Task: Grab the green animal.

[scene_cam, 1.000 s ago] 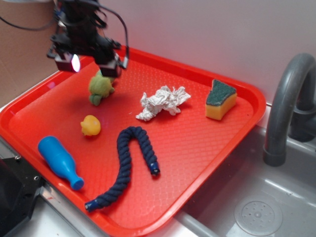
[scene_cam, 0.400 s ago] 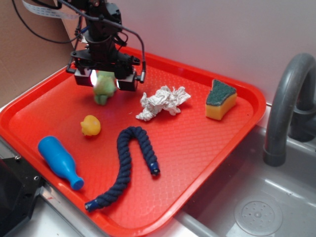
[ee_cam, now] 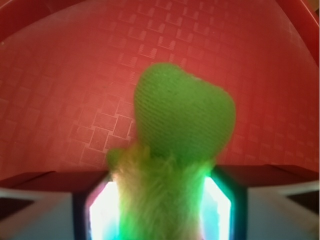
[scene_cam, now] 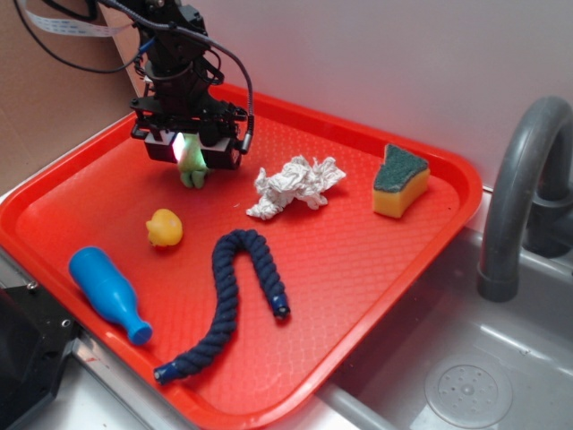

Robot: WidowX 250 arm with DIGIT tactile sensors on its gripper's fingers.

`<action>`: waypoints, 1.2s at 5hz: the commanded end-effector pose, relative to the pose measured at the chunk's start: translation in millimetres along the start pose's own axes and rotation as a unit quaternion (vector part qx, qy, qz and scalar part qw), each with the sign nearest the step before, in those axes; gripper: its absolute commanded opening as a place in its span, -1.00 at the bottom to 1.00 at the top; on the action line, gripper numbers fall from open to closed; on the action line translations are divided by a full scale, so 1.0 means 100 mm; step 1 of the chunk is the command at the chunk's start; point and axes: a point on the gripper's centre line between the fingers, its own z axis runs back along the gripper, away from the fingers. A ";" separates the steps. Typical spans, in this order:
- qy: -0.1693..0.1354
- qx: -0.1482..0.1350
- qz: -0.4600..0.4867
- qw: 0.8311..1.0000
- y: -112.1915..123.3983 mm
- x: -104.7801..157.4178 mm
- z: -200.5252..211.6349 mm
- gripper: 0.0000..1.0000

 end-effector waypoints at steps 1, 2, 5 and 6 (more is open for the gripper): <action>-0.016 -0.007 -0.068 0.998 0.01 0.04 0.49 -1.00; -0.004 0.010 -0.151 0.988 -0.19 -0.06 0.98 -1.00; -0.028 -0.048 -0.292 0.955 -0.14 -0.33 2.04 -1.00; -0.046 -0.051 -0.266 0.962 -0.05 -0.27 2.19 -1.00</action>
